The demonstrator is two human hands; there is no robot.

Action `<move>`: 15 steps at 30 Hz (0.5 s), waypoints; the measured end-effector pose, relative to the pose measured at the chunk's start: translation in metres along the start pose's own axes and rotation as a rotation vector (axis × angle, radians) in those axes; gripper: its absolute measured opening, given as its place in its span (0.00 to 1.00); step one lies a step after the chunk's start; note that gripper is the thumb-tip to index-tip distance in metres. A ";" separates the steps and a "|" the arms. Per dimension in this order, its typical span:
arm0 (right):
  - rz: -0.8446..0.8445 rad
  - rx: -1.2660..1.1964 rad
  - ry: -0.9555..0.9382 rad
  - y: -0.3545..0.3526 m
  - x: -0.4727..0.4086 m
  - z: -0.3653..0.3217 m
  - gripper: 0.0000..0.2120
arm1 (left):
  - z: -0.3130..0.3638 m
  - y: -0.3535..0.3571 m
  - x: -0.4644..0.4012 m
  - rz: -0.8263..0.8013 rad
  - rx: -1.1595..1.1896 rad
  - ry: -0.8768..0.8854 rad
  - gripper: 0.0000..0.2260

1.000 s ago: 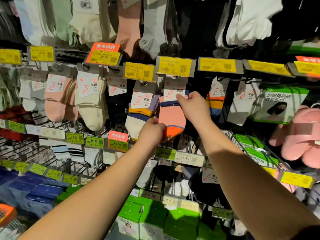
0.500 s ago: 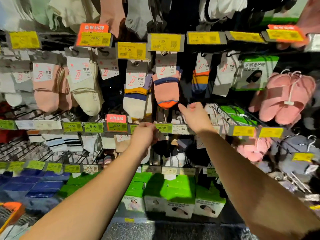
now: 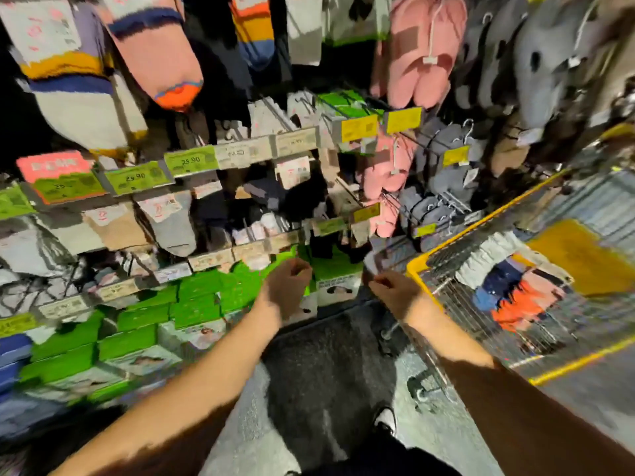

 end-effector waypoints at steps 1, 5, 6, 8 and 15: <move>0.018 -0.024 0.043 -0.010 0.007 0.025 0.09 | 0.001 0.021 -0.001 -0.037 -0.037 0.005 0.11; 0.073 -0.114 0.188 -0.054 0.032 0.115 0.05 | 0.019 0.094 -0.006 -0.134 -0.146 0.005 0.06; 0.087 -0.191 0.225 -0.064 0.039 0.135 0.05 | 0.030 0.112 -0.008 -0.153 -0.180 0.020 0.05; 0.109 -0.239 0.284 -0.087 0.048 0.172 0.06 | 0.056 0.152 -0.013 -0.209 -0.242 0.065 0.06; 0.305 -0.377 0.439 -0.205 0.030 0.292 0.09 | 0.137 0.305 -0.033 -0.430 -0.289 0.097 0.06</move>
Point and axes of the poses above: each hand's wrist, its own x-axis away from the middle knuckle, its own y-axis out of the palm, z = x × y, the point moved 10 cm from there along -x, towards the middle knuckle, and after that the axes turned 12 degrees about -x, right-handed, at the moved point
